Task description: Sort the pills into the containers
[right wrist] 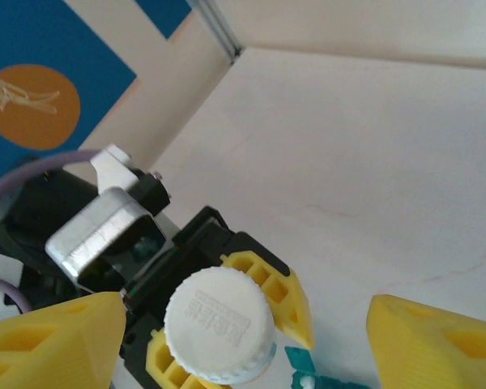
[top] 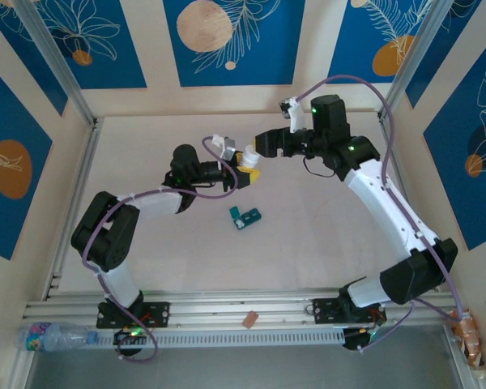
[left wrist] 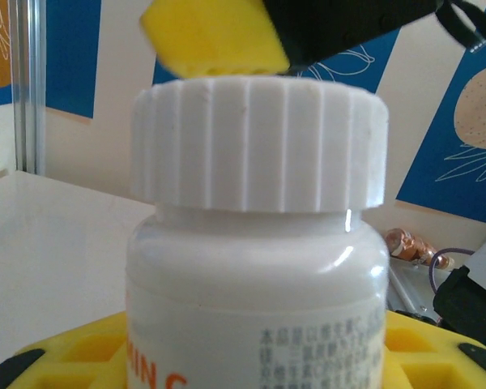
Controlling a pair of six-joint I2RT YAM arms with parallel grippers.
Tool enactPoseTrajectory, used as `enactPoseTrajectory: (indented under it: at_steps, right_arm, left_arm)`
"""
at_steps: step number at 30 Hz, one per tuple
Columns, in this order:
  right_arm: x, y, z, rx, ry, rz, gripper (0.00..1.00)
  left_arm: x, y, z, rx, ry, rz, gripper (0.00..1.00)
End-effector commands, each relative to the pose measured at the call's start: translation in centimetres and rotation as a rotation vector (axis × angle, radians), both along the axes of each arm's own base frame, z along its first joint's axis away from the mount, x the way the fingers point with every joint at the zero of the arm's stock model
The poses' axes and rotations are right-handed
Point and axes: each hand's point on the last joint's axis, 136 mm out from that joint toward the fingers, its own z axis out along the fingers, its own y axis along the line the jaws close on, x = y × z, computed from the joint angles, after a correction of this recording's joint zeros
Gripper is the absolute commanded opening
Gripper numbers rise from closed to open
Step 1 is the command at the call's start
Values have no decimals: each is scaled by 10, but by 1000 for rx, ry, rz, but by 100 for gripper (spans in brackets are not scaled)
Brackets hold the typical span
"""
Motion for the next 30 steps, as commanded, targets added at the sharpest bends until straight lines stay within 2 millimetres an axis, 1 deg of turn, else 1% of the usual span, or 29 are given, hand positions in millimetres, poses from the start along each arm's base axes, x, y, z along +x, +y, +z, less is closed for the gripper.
enactPoseTrajectory:
  at_steps: [1, 4, 6, 10, 16, 18, 22, 25, 30]
  right_arm:
    - [-12, 15, 7, -20, -24, 107, 78]
    - [-13, 23, -1, -55, -14, 128, 76]
    - [-12, 26, -4, -71, -10, 129, 74]
    - [-9, 25, -10, -84, -3, 113, 66]
    - [-5, 24, -13, -96, 2, 104, 62]
    - [-5, 24, -16, -102, 8, 103, 58]
    - [-5, 25, -21, -109, 20, 106, 57]
    - [-6, 24, -23, -108, 26, 100, 47]
    - [-7, 23, -32, -90, 71, 34, 36]
  left_arm:
    - [-8, -2, 20, -22, -41, -47, 0]
    - [-8, -2, 21, -21, -39, -48, 0]
    - [-8, -2, 21, -21, -40, -49, 0]
    - [-9, -2, 23, -22, -40, -50, 0]
    - [-10, -2, 25, -22, -43, -55, 0]
    - [-10, -2, 27, -24, -47, -56, 0]
    - [-9, -2, 28, -25, -49, -55, 0]
    - [-10, -2, 29, -26, -49, -57, 0]
    - [-8, -2, 29, -29, -51, -45, 0]
